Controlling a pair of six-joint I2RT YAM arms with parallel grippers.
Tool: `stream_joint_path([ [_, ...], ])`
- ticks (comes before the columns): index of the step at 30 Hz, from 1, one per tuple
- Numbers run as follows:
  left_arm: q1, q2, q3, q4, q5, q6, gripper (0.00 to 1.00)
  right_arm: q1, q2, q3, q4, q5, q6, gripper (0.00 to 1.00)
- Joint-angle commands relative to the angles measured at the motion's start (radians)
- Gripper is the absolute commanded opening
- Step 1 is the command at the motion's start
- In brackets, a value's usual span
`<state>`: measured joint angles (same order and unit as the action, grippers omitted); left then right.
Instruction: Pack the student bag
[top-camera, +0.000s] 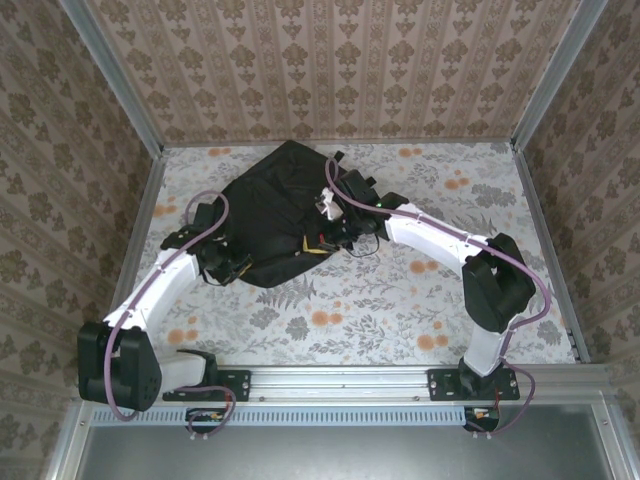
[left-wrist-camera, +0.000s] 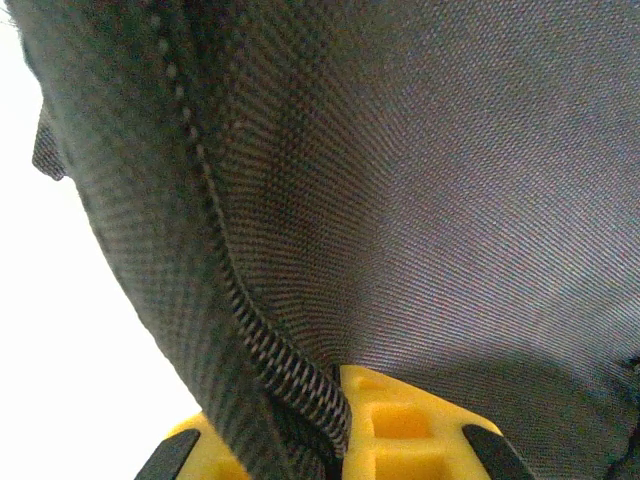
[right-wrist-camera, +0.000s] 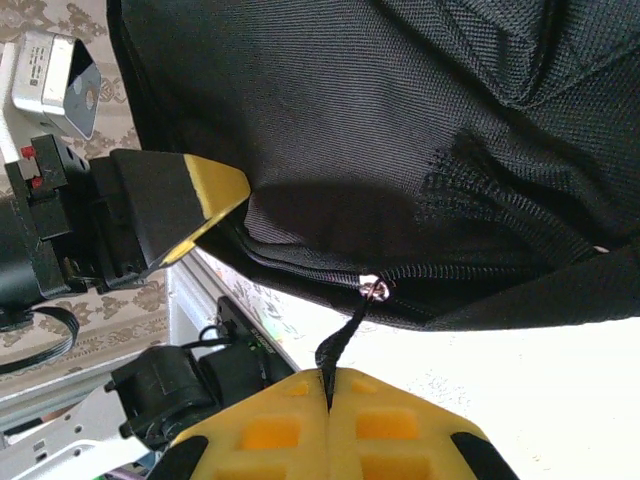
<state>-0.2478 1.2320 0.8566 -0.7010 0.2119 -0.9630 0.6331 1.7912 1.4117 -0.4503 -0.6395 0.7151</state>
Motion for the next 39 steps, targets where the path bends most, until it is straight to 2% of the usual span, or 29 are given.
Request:
stream_joint_path([
  [1,0.001,-0.027,-0.009,-0.001,-0.051,0.037,0.0,-0.007,0.0,0.044,-0.071,0.023,0.01,0.0],
  [14,0.001,-0.028,-0.019,0.008,-0.048,0.037,0.0,-0.045,-0.019,0.004,-0.148,0.196,-0.055,0.0],
  [16,-0.001,-0.029,-0.021,0.013,-0.045,0.038,0.0,-0.052,-0.03,-0.019,-0.12,0.197,-0.043,0.0],
  [19,-0.018,-0.024,-0.011,0.044,-0.008,0.072,0.02,-0.049,-0.029,-0.026,-0.093,0.127,-0.054,0.0],
  [22,-0.049,-0.011,0.021,0.074,0.058,0.122,0.34,-0.049,-0.047,-0.043,-0.054,0.1,-0.075,0.0],
  [25,-0.071,-0.039,0.03,0.117,0.123,0.184,0.53,-0.054,-0.09,-0.087,-0.046,0.129,-0.08,0.0],
  [27,-0.083,-0.113,0.004,0.181,0.149,0.236,0.75,-0.063,-0.118,-0.126,-0.044,0.15,-0.079,0.0],
  [28,-0.085,-0.16,-0.015,0.206,0.15,0.249,0.92,-0.069,-0.134,-0.149,-0.042,0.16,-0.076,0.0],
  [29,-0.085,-0.201,-0.028,0.231,0.158,0.262,1.0,-0.077,-0.149,-0.168,-0.038,0.171,-0.07,0.0],
  [33,-0.087,-0.307,-0.02,0.258,0.151,0.333,1.0,-0.124,-0.239,-0.266,-0.026,0.237,-0.048,0.0],
  [36,-0.07,-0.317,0.001,0.293,0.244,0.381,1.0,-0.177,-0.307,-0.336,-0.028,0.292,-0.048,0.0],
  [39,-0.065,-0.315,0.014,0.291,0.217,0.385,1.0,-0.242,-0.358,-0.404,-0.02,0.311,-0.039,0.0],
])
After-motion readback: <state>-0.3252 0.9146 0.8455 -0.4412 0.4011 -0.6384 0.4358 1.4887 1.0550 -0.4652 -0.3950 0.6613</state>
